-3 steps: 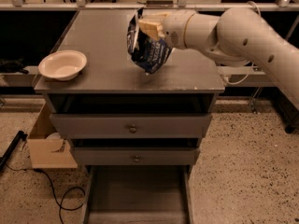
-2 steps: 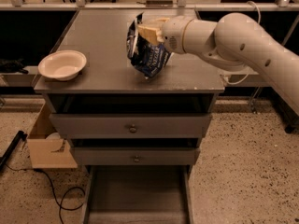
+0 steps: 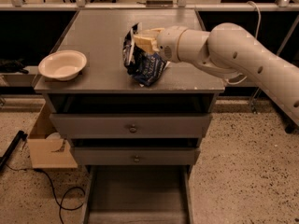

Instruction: Pick blue chip bag from bottom drawer and place on counter

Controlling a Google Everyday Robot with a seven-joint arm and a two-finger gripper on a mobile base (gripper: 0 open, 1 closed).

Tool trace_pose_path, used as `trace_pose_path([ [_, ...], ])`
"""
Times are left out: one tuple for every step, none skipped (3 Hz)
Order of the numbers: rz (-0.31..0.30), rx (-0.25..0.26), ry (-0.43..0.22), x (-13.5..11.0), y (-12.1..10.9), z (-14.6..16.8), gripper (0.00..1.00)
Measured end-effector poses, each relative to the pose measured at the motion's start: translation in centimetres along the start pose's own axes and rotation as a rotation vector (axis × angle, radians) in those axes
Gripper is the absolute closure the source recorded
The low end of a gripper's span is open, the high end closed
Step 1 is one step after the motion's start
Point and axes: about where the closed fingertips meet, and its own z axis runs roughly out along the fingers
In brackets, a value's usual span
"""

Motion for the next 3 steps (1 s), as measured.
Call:
trace_pose_path([
  [0.0,0.0,0.0,0.0,0.0,0.0,0.73],
  [0.0,0.0,0.0,0.0,0.0,0.0,0.5],
  [0.0,0.0,0.0,0.0,0.0,0.0,0.27],
])
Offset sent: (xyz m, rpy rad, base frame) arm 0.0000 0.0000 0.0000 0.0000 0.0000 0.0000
